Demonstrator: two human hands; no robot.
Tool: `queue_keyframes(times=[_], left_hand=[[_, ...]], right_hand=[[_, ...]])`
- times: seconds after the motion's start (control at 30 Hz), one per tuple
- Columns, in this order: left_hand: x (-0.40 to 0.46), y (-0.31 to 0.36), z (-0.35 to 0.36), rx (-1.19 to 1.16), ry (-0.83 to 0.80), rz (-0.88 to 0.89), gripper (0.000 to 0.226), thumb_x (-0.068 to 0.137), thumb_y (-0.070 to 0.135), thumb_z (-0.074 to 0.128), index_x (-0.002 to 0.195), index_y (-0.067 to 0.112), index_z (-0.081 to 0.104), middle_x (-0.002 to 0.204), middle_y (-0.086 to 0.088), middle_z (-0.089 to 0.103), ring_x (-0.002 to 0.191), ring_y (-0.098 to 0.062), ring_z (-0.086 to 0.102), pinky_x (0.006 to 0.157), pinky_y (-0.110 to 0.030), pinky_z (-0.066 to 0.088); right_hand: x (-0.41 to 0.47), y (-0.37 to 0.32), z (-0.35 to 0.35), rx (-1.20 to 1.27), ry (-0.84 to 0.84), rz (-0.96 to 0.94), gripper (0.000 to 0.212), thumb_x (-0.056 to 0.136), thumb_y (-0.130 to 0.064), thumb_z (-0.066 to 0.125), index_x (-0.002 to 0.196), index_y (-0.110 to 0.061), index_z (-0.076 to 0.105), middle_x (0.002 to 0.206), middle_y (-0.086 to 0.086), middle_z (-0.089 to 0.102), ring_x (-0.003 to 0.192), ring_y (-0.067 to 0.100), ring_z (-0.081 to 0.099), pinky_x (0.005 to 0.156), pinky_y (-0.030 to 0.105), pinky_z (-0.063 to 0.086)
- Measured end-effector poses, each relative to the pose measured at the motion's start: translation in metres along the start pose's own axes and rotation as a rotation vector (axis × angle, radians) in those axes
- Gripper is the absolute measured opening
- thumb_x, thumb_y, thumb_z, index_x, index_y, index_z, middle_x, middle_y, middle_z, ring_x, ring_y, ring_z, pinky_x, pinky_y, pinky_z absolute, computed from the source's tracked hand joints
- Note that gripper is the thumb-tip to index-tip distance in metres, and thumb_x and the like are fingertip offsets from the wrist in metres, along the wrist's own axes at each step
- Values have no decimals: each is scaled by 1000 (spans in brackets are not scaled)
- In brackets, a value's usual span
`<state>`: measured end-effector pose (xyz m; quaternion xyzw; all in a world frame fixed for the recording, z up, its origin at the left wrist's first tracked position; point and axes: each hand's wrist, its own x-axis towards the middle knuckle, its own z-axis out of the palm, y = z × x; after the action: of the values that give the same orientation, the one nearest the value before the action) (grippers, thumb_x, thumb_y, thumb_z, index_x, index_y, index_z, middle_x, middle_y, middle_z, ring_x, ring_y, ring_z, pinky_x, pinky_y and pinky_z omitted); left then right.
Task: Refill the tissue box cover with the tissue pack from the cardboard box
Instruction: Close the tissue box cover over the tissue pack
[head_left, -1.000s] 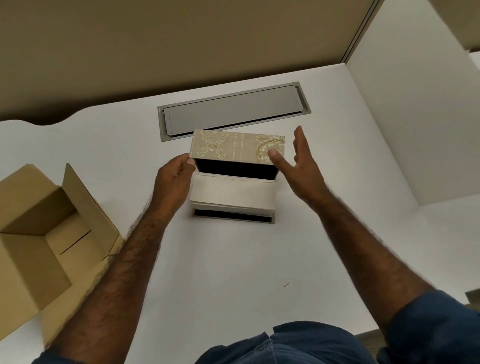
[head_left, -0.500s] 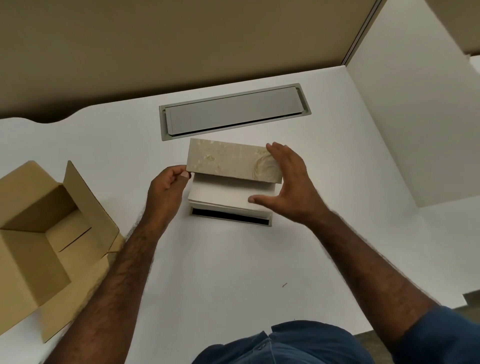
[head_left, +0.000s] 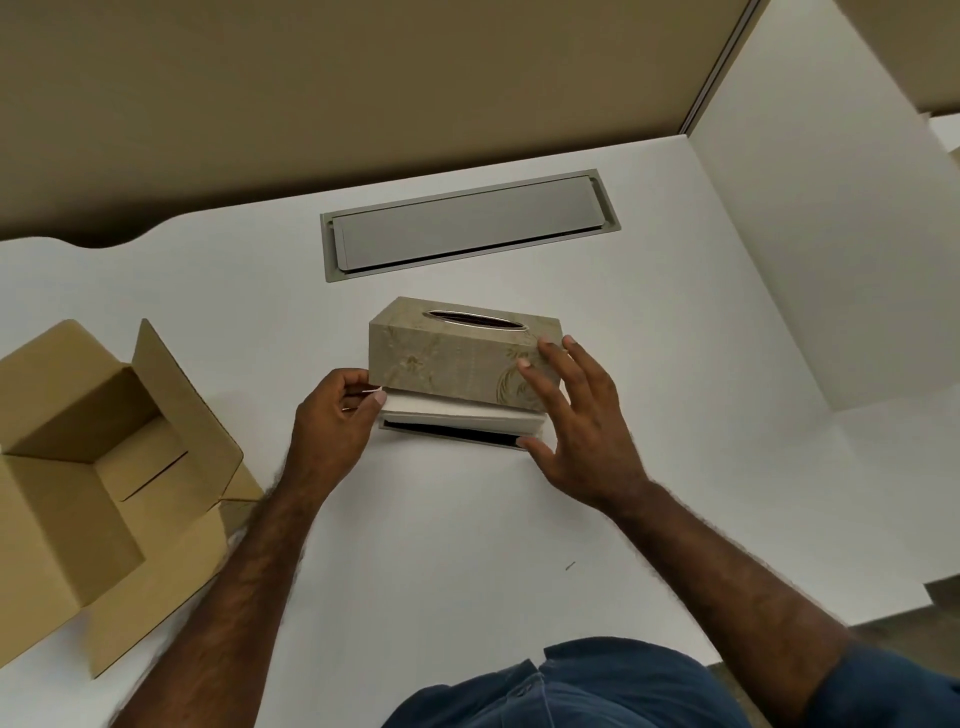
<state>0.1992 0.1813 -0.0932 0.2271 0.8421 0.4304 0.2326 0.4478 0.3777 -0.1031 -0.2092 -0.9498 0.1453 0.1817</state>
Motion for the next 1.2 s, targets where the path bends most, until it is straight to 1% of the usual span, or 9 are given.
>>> queue_keyframes(times=[0.13,0.2,0.3,0.37,0.43,0.57,0.8,1.07,1.2], left_hand=[[-3,-3,0,30,-9,0,30,90,24,78,117,20,65,102,11,71,86,13,67,81,-16,56],[-5,-3,-1,22,-63,-13,39,86,25,82,119,21,62,106,8,71,88,8,69,76,-9,53],[-6,-5,-5,16,-154,-18,54,78,24,88,123,29,58,114,5,71,98,-11,72,87,-25,58],[-5,-5,-8,42,-161,12,55,77,22,89,116,40,55,113,8,70,98,-10,71,92,-31,58],[-3,-3,-9,99,-157,54,57,77,23,89,121,35,55,113,6,70,98,-11,71,93,-33,58],[0,6,-4,239,-174,103,70,79,24,88,134,18,46,114,0,67,98,-18,68,86,-32,54],[3,-1,9,312,-72,127,51,83,20,84,119,17,47,100,0,65,89,-24,68,74,-31,48],[2,-11,14,322,-139,109,65,83,29,84,133,19,43,129,-8,69,109,-30,68,83,-31,50],[5,-13,18,371,-96,106,55,87,29,80,127,16,45,124,-12,72,105,-35,71,79,-34,53]], right_hand=[[-4,-3,7,-12,68,6,93,83,-37,92,160,-21,41,169,17,45,160,41,36,126,57,38],[-2,-3,7,-6,81,11,91,84,-42,91,158,-19,43,167,17,47,158,41,39,125,57,39],[1,-1,6,2,96,12,88,86,-48,87,157,-16,47,165,18,49,156,41,42,124,57,39],[4,1,6,0,105,13,85,87,-48,86,156,-12,51,164,18,50,155,42,43,124,57,39],[7,3,6,5,100,18,85,88,-48,86,156,-10,54,165,18,49,156,42,42,124,57,38],[13,5,3,24,81,29,90,86,-48,86,160,-12,50,168,18,44,159,41,37,127,54,35],[10,6,6,-1,82,11,92,82,-48,90,159,-16,51,164,17,49,153,41,42,125,53,37],[2,9,13,-36,92,-28,94,79,-42,94,159,-20,49,164,17,48,153,43,43,121,57,40],[-3,9,16,-56,93,-38,94,79,-37,94,158,-23,45,164,17,49,152,43,44,120,57,42]])
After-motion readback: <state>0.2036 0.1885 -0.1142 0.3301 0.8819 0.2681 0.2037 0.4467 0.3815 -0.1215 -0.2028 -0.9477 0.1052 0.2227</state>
